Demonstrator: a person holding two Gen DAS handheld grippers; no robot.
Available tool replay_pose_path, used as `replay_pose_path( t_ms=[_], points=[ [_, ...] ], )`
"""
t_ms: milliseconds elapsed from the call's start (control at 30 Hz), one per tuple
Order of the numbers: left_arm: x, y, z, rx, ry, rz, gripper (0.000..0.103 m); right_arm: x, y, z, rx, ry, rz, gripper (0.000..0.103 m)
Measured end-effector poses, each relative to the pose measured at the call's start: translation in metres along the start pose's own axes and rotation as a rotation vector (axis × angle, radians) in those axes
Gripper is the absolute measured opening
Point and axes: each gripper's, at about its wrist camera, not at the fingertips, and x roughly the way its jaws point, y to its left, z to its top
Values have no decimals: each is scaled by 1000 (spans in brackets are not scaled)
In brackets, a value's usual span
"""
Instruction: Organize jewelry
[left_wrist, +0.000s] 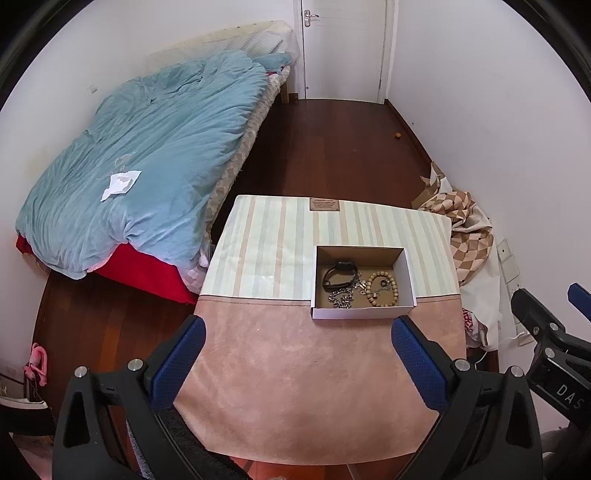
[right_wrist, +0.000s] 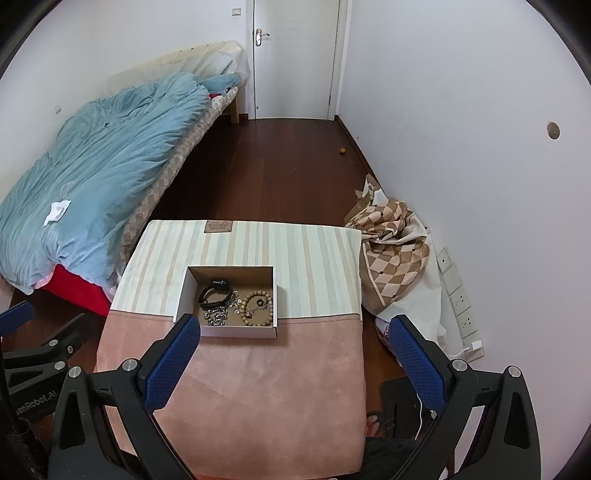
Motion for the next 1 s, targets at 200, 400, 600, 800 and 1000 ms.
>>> replay_pose_path(
  t_ms=[200,400,600,800,1000],
  points=[
    [0,3,-2,-5,0,4,103,1,3,-1,-7,6,8,103],
    [-1,4,-3,-7,-2,5,103,0,4,-1,-6,5,9,103],
    [-2,4,-3,-9,-4,2,103,-1,5,-1,-8,2,5,103],
    [-2,5,-3,-9,-5,3,103,-2,6,-2,-5,4,8,103],
    [-5,6,-4,-15,-3,9,103,-2,7,-4,-6,6,5,103]
  ],
)
